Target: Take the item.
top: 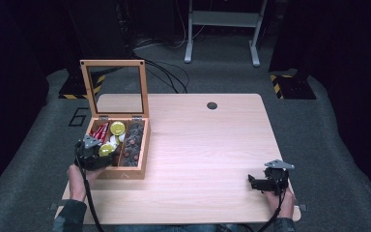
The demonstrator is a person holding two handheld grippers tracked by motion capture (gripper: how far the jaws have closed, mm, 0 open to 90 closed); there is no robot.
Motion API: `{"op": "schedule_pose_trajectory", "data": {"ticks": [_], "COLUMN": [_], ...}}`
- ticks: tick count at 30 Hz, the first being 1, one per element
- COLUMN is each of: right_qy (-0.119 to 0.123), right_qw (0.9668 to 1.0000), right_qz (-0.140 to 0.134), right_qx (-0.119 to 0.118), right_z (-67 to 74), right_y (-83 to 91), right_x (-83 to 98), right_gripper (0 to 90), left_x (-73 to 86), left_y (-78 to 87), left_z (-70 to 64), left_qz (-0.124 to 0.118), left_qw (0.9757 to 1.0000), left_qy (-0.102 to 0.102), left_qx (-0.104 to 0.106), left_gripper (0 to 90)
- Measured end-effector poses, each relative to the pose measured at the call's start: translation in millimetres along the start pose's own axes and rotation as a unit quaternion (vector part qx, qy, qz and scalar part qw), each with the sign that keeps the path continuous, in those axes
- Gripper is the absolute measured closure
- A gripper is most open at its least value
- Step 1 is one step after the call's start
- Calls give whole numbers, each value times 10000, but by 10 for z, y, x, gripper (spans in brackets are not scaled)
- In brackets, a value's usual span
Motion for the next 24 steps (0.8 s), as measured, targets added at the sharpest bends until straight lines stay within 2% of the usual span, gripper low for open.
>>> {"op": "schedule_pose_trajectory", "data": {"ticks": [2,6,9,10,11,17,24], "right_qy": [8,8,10,9,11,10,26], "right_qw": [10000,10000,10000,10000,10000,10000,10000], "right_qz": [-3,-3,-2,-3,-3,-4,-15], "right_qx": [0,0,-3,-3,-3,-1,-4], "right_z": [-2,-2,-2,-2,-3,-2,-3], "right_y": [-1,-1,-1,-2,-2,-1,-2], "right_x": [-1,0,-1,-1,-1,-1,-1], "right_gripper": [26,26,26,26,26,26,27], "left_x": [-6,-40,-54,-62,-66,-106,-175], "left_y": [21,63,103,107,124,198,280], "left_z": [3,12,20,19,20,13,-46], "left_qz": [12,-143,-115,-188,-146,-272,-441], "left_qw": [10000,9998,9998,9997,9998,9995,9987], "left_qy": [-15,71,72,82,71,59,2], "left_qx": [-4,87,121,108,140,156,268], "left_gripper": [377,378,378,378,378,379,379]}}
Point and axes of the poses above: each handheld gripper's, and its own axes: y roughly backward along the jaws, x roughly out of its underside, z roughly to its left, the point moved 4 cm from there along -y, roughly forward along the jaws, and after that the axes turned 4 degrees about y, right-handed, at the moved point
